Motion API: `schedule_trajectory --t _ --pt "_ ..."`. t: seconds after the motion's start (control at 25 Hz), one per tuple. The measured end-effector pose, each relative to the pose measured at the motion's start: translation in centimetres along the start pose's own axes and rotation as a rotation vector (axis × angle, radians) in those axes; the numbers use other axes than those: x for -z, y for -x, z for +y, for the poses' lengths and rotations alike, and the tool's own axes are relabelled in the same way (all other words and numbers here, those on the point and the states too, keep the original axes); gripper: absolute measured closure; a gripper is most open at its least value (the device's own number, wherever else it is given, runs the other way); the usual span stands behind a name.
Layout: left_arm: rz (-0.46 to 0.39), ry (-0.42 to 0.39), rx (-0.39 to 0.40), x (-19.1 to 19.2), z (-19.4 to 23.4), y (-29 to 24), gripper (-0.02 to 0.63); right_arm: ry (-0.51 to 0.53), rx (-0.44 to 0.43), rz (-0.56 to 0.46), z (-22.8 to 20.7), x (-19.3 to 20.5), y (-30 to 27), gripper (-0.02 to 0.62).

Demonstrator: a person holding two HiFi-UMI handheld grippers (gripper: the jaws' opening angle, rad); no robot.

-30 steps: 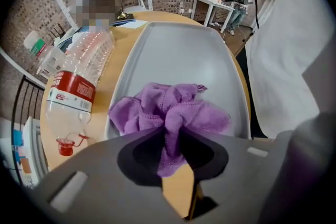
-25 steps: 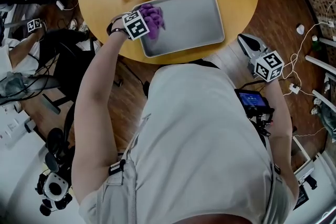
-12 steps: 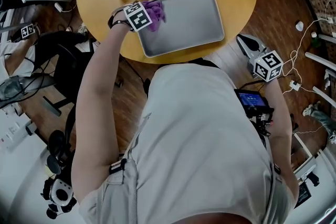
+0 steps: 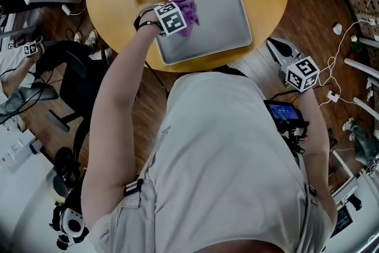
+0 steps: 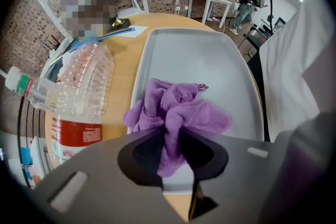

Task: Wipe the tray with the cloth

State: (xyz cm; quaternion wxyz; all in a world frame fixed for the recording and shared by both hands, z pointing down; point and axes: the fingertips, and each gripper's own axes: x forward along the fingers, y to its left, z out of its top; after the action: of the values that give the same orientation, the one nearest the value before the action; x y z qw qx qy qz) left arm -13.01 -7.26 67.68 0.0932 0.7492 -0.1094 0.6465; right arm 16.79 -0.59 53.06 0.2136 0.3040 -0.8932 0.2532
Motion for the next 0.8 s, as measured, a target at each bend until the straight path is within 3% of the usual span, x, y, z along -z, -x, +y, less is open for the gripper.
schedule_trajectory --t 0.24,0.52,0.8 --pt "0.008 0.032 0.038 0.1 -7.3 -0.2 0.514 -0.01 0.006 -0.003 -0.6 0.0 -0.1 0.592" --pt "-0.007 0.015 0.137 -0.9 -15.4 -0.2 0.514 0.005 -0.015 -0.004 -0.2 -0.4 -0.6 0.592" --pt "-0.004 0.043 0.103 -1.0 -16.2 -0.3 0.514 0.001 -0.022 -0.008 -0.2 -0.6 -0.5 0.592"
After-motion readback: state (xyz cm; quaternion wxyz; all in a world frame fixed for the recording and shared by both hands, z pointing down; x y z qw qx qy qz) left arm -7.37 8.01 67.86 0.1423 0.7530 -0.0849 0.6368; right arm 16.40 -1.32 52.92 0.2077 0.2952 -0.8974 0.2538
